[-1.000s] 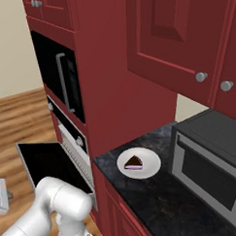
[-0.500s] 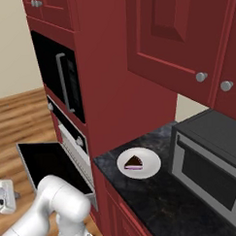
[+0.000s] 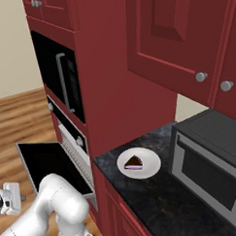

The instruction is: Take the baked cake out of the oven and place it on the plate for cooling. Then close the oven door.

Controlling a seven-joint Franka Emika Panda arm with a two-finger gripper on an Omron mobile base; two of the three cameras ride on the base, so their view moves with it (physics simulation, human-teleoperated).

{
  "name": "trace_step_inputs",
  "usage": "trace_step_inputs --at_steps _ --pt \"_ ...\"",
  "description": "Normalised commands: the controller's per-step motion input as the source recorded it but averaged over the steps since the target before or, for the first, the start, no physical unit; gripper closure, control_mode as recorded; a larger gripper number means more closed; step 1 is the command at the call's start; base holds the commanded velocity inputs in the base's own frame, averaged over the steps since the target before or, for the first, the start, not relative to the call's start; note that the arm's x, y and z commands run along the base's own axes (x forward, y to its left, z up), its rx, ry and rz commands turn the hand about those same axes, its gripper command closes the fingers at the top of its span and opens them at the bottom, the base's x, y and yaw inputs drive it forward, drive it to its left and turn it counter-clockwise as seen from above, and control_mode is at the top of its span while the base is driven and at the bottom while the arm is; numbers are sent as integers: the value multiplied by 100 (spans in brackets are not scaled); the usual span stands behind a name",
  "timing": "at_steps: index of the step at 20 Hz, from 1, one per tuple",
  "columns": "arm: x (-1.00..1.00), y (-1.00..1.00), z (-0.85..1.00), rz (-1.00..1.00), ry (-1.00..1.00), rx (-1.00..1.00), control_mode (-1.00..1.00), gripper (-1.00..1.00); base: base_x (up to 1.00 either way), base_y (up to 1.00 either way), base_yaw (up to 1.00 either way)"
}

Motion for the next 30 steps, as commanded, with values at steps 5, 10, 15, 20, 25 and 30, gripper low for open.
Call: trace_step_inputs --at_steps 5,10,15,20,25,30 --pt "27 1 -42 -5 -1 -2 -100 100 0 0 0" --pt "30 0 -45 -2 -2 -3 -100 100 0 0 0" --pt "26 0 -52 -1 -1 -5 -100 100 0 0 0" --pt "29 0 -47 -1 0 -5 -100 100 0 0 0" --pt "26 0 -45 -1 -1 -5 -100 100 0 0 0" --pt "25 0 -40 -1 -3 -6 -100 100 0 0 0"
